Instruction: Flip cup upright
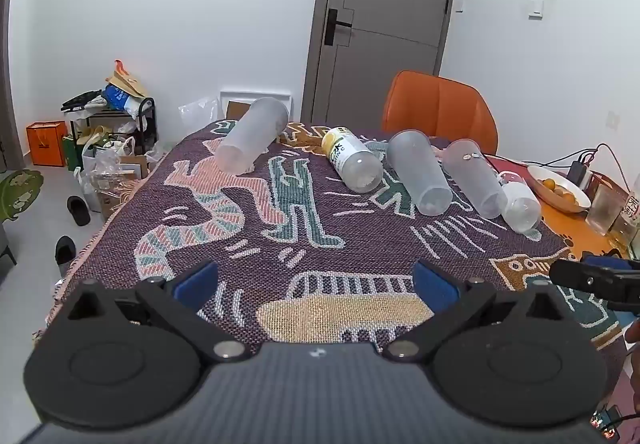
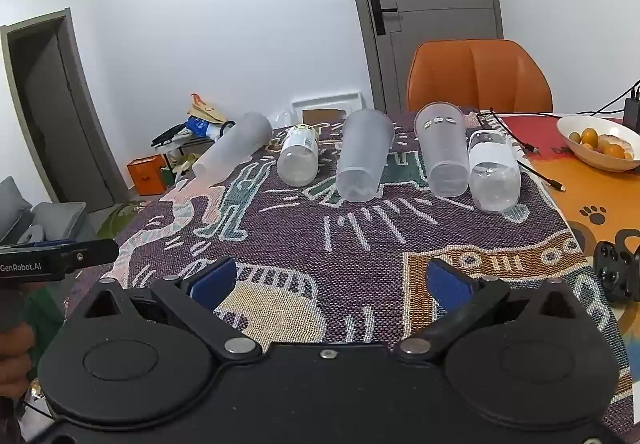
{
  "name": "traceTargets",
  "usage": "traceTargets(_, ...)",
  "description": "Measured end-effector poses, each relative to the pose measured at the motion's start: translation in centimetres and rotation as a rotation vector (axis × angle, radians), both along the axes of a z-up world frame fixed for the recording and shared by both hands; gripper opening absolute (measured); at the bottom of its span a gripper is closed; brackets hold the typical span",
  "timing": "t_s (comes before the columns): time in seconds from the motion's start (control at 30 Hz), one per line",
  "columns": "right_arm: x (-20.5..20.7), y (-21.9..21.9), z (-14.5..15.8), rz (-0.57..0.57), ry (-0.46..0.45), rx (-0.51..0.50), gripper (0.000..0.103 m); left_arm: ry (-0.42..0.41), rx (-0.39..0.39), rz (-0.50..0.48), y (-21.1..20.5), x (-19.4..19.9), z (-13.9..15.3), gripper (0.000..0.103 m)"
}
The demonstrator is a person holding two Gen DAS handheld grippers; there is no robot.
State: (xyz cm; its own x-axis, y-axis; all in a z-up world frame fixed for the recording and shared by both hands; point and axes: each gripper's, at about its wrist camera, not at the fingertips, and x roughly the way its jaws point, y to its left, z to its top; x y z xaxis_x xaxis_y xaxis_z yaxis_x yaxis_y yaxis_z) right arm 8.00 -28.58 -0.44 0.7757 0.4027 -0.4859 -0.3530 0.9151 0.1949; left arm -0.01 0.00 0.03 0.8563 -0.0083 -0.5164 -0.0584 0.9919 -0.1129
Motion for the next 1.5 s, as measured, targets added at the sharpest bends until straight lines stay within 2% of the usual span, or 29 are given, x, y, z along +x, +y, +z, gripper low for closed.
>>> traceTargets(1.5,0.00,0.01,-0.07,0.005,0.004,0.006,0.103,-0.004,0.002,0.002,-0.02,-0.15,0.13,0.103)
